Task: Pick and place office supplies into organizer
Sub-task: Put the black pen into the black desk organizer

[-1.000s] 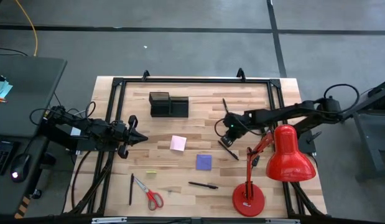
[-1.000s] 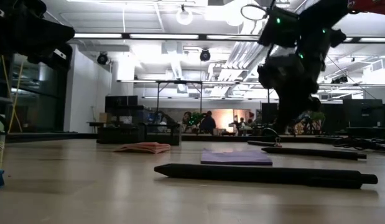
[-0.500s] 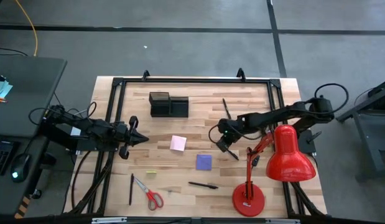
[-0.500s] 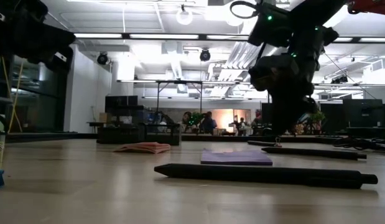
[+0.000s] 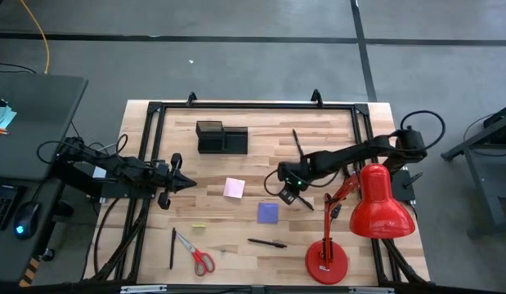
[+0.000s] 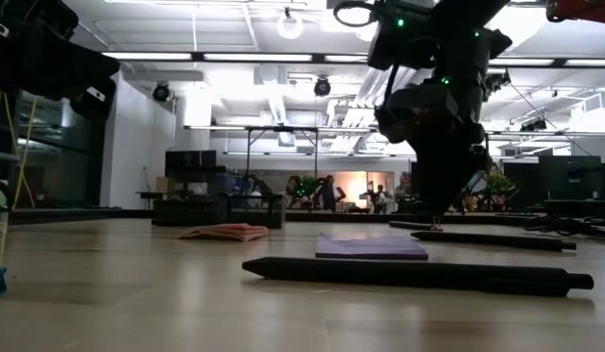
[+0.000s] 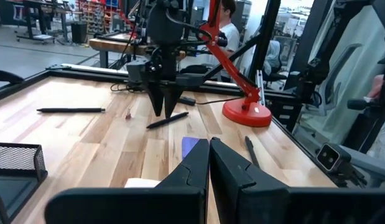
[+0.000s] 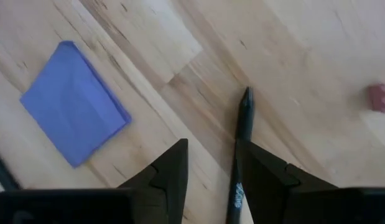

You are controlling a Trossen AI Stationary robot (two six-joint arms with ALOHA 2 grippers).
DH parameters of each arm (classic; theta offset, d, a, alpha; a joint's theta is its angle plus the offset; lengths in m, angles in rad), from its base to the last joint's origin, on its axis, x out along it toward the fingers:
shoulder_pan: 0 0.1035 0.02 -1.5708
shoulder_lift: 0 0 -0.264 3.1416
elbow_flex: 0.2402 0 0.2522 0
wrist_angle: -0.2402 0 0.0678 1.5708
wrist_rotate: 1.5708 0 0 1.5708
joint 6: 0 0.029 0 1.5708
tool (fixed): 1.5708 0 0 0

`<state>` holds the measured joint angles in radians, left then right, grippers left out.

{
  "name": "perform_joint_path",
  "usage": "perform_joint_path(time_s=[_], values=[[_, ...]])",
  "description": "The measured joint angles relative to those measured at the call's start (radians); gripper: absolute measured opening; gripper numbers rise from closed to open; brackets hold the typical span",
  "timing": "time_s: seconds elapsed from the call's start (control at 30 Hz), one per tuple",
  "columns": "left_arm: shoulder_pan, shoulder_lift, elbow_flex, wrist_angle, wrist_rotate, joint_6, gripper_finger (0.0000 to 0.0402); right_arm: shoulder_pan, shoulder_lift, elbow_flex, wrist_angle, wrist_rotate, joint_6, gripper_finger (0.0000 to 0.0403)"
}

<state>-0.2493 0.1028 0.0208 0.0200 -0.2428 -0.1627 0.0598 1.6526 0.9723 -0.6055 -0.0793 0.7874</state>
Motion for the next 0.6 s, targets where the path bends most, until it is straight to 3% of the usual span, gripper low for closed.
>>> perform_joint_path(time_s=[0.6], values=[[0.0, 0.0, 0.0, 0.0, 0.0, 0.0, 0.0001, 0.034, 0.017, 0.0, -0.11, 0.041, 0.042, 0.0131]])
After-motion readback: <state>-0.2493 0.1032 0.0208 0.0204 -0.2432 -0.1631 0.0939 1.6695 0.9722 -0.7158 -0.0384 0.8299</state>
